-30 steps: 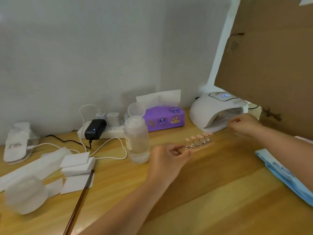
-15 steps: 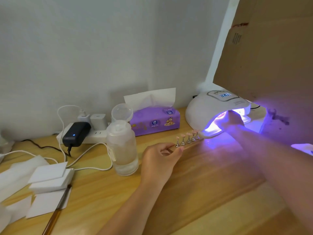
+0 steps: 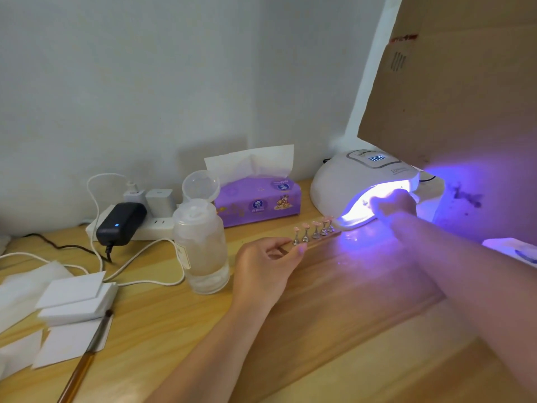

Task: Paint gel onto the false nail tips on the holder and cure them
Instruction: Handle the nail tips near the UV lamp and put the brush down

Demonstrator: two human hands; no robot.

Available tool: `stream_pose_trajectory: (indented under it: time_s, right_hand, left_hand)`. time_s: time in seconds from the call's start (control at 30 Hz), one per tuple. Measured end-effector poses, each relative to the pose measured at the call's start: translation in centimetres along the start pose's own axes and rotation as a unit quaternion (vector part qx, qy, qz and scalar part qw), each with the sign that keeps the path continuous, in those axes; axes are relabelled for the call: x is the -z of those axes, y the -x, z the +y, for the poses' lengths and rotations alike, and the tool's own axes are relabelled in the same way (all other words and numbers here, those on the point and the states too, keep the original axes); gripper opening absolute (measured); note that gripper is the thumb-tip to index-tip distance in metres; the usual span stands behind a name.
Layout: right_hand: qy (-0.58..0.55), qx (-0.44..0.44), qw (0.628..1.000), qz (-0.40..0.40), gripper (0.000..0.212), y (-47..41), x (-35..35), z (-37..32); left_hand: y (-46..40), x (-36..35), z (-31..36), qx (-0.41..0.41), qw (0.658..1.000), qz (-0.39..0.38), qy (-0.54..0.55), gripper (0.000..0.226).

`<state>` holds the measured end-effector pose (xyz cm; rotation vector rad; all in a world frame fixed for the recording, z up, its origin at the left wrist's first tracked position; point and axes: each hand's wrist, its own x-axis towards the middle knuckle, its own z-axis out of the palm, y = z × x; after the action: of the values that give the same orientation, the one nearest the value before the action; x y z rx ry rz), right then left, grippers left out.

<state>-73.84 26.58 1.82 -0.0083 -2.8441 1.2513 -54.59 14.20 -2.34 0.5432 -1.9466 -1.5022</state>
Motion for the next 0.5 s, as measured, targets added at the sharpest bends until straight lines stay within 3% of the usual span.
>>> stream_pose_trajectory:
  time_s: [0.17,0.27,0.37,0.5]
  right_hand:
    - [-0.159,-0.076,0.984,-0.020,0.019,-0.2,0.4,0.4]
    - [-0.314,-0.133,0.938,-0.066,0.024,0.8,1.0,-0.6]
    - [-0.407,-0.168,0.893,-0.096,0.016,2.1,0.8,-0.7]
    - [-0.462,-0.195,0.865,-0.029,0.022,4.1,0.1,-0.6]
  left_hand:
    - [0.0,0.0,0.0,0.009,1.000,-0.003,0.013,0.012]
    - [0.1,0.0,0.0,0.013,1.000,-0.007,0.022,0.013]
    - [0.0,0.0,-0.1,0.012,1.000,-0.006,0.024,0.011]
    - [-0.1,0.0,-0.1,0.011,1.000,-0.001,0.022,0.008]
